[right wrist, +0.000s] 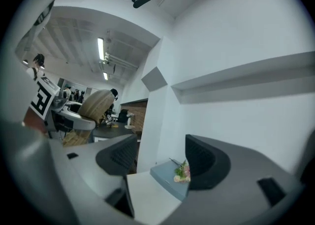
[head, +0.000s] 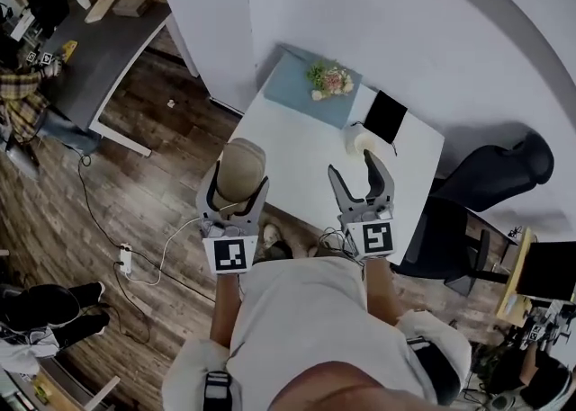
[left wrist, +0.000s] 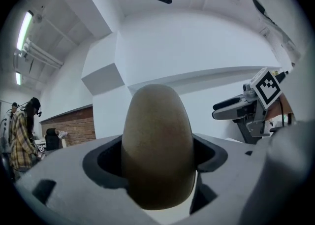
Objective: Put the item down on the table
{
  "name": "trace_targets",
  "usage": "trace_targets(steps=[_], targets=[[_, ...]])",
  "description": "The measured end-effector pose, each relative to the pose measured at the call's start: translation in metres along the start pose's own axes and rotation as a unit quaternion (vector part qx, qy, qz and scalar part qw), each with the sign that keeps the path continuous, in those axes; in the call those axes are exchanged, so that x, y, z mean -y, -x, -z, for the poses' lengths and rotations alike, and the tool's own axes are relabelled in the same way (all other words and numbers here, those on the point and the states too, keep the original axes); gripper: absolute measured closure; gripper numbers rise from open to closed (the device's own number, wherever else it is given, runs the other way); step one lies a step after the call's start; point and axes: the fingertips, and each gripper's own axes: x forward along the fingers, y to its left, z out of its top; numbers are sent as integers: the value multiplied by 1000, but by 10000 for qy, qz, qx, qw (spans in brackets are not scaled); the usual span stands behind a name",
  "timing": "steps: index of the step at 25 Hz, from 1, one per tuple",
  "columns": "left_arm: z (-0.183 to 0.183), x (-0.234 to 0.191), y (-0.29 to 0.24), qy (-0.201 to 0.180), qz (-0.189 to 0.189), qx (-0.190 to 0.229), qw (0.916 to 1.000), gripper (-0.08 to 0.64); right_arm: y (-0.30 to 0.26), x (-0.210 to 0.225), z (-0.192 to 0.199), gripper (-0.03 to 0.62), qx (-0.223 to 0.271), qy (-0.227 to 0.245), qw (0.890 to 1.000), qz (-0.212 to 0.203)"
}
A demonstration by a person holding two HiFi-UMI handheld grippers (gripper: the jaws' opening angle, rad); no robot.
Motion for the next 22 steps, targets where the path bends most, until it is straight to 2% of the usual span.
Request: trace_targets(steps=[7, 16, 22], targets=[[7, 17, -38, 119, 768, 50, 9970, 166, 11, 25, 11, 284, -240, 78, 9971, 715], [16, 51, -82, 229, 1680, 103, 9855, 166, 32, 55, 30, 284, -715, 103, 9858, 1515], [22, 81, -107, 134, 2110, 69, 9774, 166, 45, 75, 47, 285, -774, 19, 9817, 1742]])
